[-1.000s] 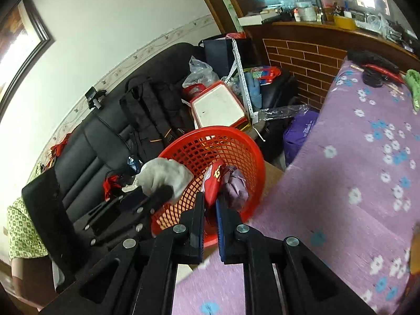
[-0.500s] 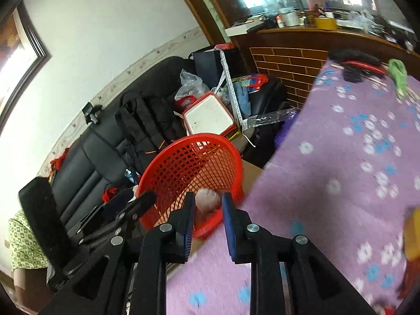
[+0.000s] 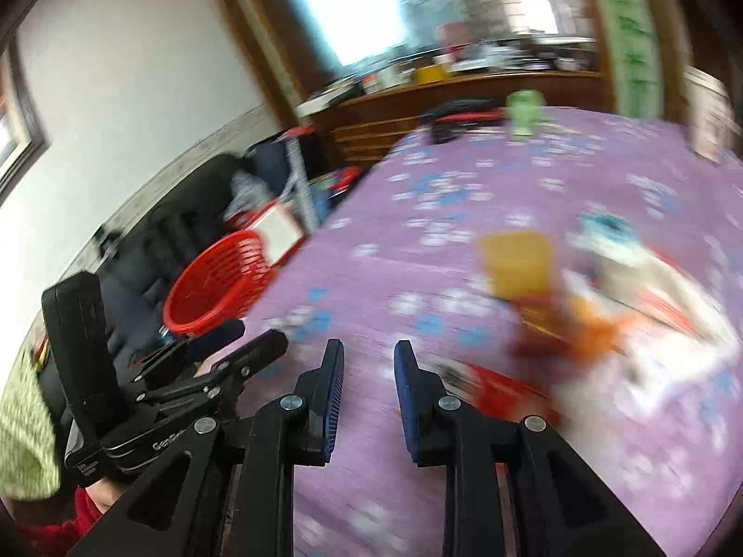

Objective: Collect trash
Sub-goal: 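Swing both tools back over the table toward the remaining trash, then grasp the red YANTIE bag with the left tool while the right tool grasps a white plastic bag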

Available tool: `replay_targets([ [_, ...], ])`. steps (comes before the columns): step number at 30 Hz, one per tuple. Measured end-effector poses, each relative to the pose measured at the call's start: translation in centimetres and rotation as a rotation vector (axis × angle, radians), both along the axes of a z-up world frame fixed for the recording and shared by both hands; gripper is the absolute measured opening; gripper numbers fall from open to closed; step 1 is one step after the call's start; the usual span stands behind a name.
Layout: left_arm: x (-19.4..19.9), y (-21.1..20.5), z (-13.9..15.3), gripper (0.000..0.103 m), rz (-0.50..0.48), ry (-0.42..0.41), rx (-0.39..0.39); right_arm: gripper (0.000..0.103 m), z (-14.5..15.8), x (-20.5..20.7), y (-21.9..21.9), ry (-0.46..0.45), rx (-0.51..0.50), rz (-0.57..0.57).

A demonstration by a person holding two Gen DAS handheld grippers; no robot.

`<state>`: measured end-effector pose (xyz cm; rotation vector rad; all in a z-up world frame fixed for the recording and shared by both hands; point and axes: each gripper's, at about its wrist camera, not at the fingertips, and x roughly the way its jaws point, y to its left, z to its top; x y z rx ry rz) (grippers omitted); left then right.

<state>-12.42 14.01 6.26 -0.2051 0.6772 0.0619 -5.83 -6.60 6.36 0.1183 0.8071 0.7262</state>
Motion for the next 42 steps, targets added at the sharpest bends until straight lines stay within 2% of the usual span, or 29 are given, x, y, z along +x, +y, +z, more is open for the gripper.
replay_targets([
  [5,1.4,-4.3,0.0,0.068,-0.107,0.009,0.03,0.031,-1.0,-0.2,-5.9,-0.034,-0.058,-0.145],
  [8,1.7,-5.7,0.1,0.071,-0.138,0.015,0.046,0.042,-2.1,0.2,-8.1,-0.01,-0.055,-0.182],
  [11,2.2,-6.6,-0.2,0.074,-0.162,0.037,0.057,0.044,-3.2,0.8,-8.7,0.009,-0.052,-0.192],
  [13,2.6,-7.2,-0.7,0.079,-0.181,0.069,0.059,0.044,-3.8,1.3,-8.4,0.021,-0.069,-0.193],
  [16,3.2,-7.4,-1.5,0.08,-0.189,0.101,0.057,0.045,-4.2,1.8,-7.6,0.027,-0.083,-0.186],
  [18,3.6,-7.5,-1.9,0.08,-0.205,0.124,0.039,0.055,-4.5,2.0,-7.1,0.014,-0.124,-0.197],
  [21,4.0,-7.7,-2.4,0.08,-0.216,0.138,0.019,0.06,-5.1,2.5,-6.5,0.006,-0.163,-0.201],
  [25,4.2,-8.2,-2.7,0.08,-0.226,0.145,0.026,0.06,-6.4,3.4,-6.2,0.056,-0.164,-0.168],
  [28,4.3,-8.3,-3.0,0.08,-0.226,0.142,0.024,0.047,-6.3,3.2,-6.2,0.031,-0.16,-0.152],
  [29,4.3,-8.4,-3.1,0.08,-0.225,0.144,0.023,0.037,-6.4,3.1,-6.1,0.026,-0.162,-0.145],
  [30,4.5,-8.4,-3.3,0.08,-0.225,0.148,0.022,0.034,-6.4,3.0,-6.2,0.028,-0.153,-0.141],
  [34,5.0,-8.8,-4.1,0.08,-0.228,0.162,0.013,0.029,-6.0,2.6,-6.8,-0.003,-0.115,-0.153],
  [38,5.3,-8.9,-4.0,0.08,-0.233,0.158,-0.008,0.029,-5.5,2.1,-7.3,-0.034,-0.069,-0.167],
  [42,6.2,-9.1,-4.4,0.08,-0.251,0.189,-0.049,0.029,-5.3,2.0,-7.6,-0.031,-0.053,-0.188],
])
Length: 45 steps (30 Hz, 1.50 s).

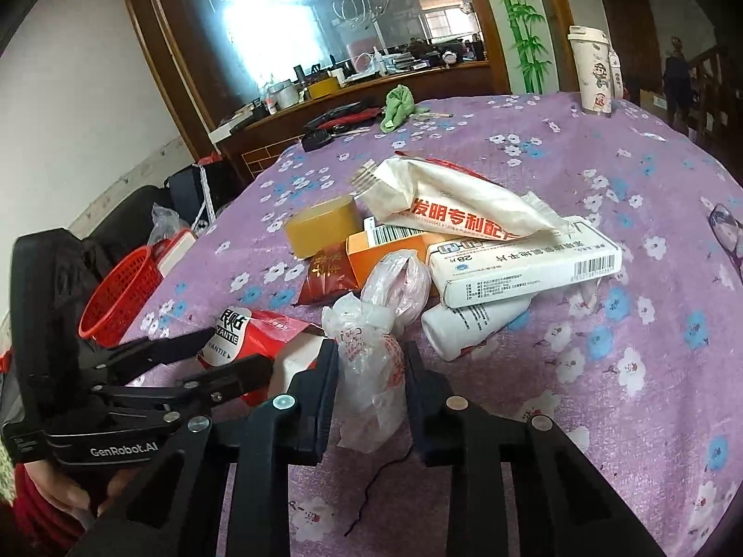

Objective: Collect trash
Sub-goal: 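Grasp the red YANTIE bag with the left tool while the right tool grasps a white plastic bag, then carry both bags to the red wastebasket and open both tools to drop them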

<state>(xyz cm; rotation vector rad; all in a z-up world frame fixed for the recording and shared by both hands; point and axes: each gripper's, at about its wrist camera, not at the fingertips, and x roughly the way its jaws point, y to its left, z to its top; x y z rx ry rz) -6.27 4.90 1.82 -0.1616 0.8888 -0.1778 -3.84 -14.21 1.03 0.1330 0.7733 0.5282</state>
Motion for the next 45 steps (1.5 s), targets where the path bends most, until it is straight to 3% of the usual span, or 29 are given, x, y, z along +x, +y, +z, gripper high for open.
replay_targets([
  [2,0.3,-0.2,-0.2,0.079,0.0,0.017,0.001,0.029,0.1,-0.1,-0.1,-0.006,0.003,-0.012],
  [4,0.5,-0.4,-0.3,0.069,-0.006,0.022,0.002,0.029,0.1,-0.2,-0.1,-0.006,0.006,-0.016],
  [12,-0.1,-1.2,0.2,0.065,-0.008,-0.027,0.046,0.029,0.2,-0.3,0.0,-0.019,-0.006,-0.018],
  [27,-2.4,-0.4,2.0,0.065,0.099,-0.215,0.071,0.029,0.6,-1.2,0.5,-0.073,-0.044,-0.021],
  [45,-3.0,-0.4,2.2,0.065,0.127,-0.227,0.094,0.029,0.8,-1.2,0.4,-0.074,-0.049,-0.026],
])
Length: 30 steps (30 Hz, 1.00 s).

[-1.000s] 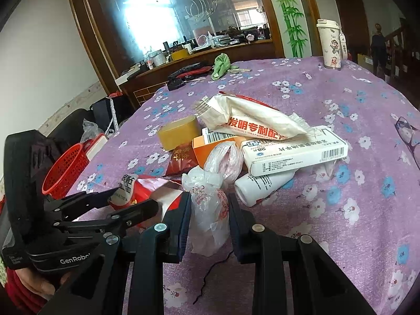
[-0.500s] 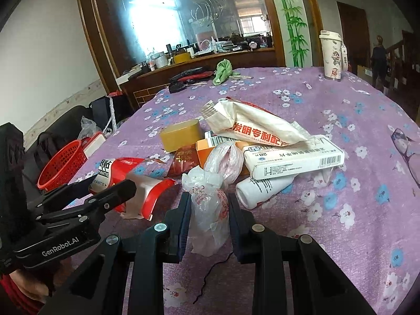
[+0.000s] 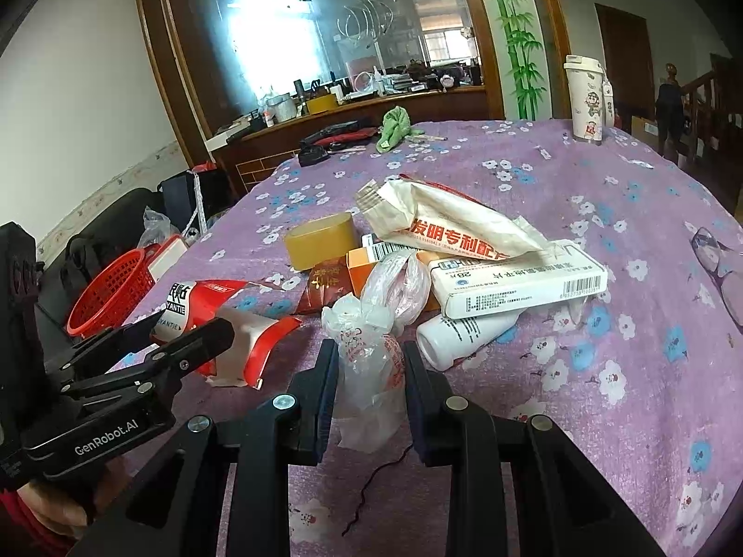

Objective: Collect trash
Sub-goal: 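Carry both bags to the red wastebasket and open both tools to drop them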

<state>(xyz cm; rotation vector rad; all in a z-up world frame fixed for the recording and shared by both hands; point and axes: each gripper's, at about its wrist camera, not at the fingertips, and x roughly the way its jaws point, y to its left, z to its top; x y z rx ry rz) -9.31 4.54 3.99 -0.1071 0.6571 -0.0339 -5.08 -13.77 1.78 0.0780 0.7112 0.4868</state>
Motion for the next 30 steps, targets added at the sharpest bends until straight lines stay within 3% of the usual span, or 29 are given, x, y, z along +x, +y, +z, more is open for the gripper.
replay_targets([
  [30,-1.3,2.7,1.5,0.066,0.073,-0.003,0.008,0.029,1.4,-0.2,3.3,0.015,-0.049,0.072],
])
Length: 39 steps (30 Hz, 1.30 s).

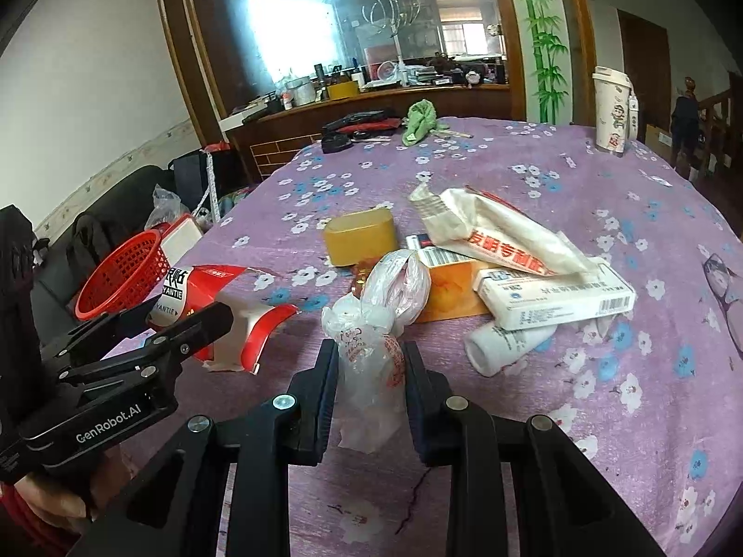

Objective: Collect trash
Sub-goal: 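Carry both bags to the red wastebasket and open both tools to drop them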

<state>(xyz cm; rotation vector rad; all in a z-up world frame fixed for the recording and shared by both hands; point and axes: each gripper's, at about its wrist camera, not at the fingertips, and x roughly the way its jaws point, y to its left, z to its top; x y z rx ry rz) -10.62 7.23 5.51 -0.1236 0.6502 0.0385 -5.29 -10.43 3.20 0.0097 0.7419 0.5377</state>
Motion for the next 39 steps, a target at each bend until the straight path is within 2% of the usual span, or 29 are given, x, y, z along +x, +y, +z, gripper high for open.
replay_targets([
  [18,-2.1,7.1,2.3,0.066,0.147,-0.039,0.005,0.029,1.3,0.2,7.5,-0.01,-0.067,0.167],
  [31,-4.6,15.6,4.3,0.066,0.303,-0.07,0.01,0.029,4.0,0.3,15.5,-0.027,-0.087,0.318],
  [39,-5.6,21.5,4.4,0.067,0.406,-0.063,0.017,0.029,5.3,0.9,22.0,-0.007,-0.069,0.412],
])
